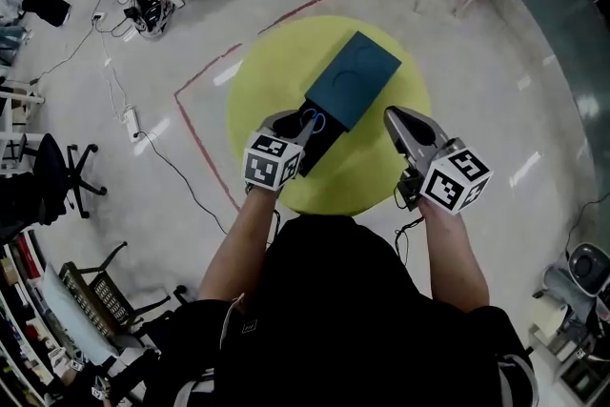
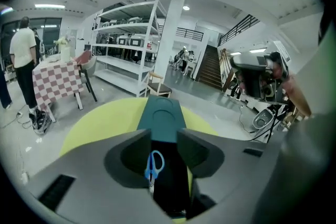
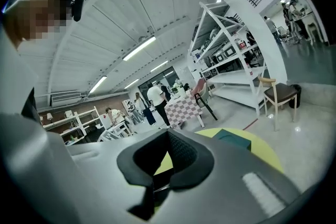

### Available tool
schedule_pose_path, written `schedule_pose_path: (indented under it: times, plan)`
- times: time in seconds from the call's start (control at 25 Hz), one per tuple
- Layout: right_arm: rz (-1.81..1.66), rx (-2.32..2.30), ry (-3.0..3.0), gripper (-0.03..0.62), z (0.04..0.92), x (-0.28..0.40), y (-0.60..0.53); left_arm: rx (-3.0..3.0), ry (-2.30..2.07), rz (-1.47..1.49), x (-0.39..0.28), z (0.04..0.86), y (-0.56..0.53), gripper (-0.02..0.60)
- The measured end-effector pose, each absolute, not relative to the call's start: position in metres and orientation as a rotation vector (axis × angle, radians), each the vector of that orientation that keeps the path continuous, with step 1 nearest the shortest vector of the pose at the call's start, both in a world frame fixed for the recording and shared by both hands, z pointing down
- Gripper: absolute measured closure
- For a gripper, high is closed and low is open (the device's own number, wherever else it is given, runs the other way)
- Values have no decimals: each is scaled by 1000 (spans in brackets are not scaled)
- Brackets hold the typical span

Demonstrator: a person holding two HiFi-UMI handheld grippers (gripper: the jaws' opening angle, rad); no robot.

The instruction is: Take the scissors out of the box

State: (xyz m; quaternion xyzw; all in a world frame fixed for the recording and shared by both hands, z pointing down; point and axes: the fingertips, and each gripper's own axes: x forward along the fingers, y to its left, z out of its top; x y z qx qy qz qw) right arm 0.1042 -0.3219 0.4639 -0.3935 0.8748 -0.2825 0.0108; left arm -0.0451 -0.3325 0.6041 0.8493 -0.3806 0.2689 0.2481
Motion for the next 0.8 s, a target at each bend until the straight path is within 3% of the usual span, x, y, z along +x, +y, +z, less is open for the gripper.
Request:
schedule_pose_path:
  times: [0.04, 0.08, 0.8]
  plan:
    - [-890, -1234, 2733, 583, 467, 104, -322, 2300, -1014, 736, -42, 614, -333, 383]
    - [-898, -1238, 2736, 583, 470, 104, -323, 2285, -994, 745, -39, 624, -334, 364]
    - [-1036, -1378, 2660, 583, 517, 133, -320, 2148, -886, 1117, -28, 740, -336, 373]
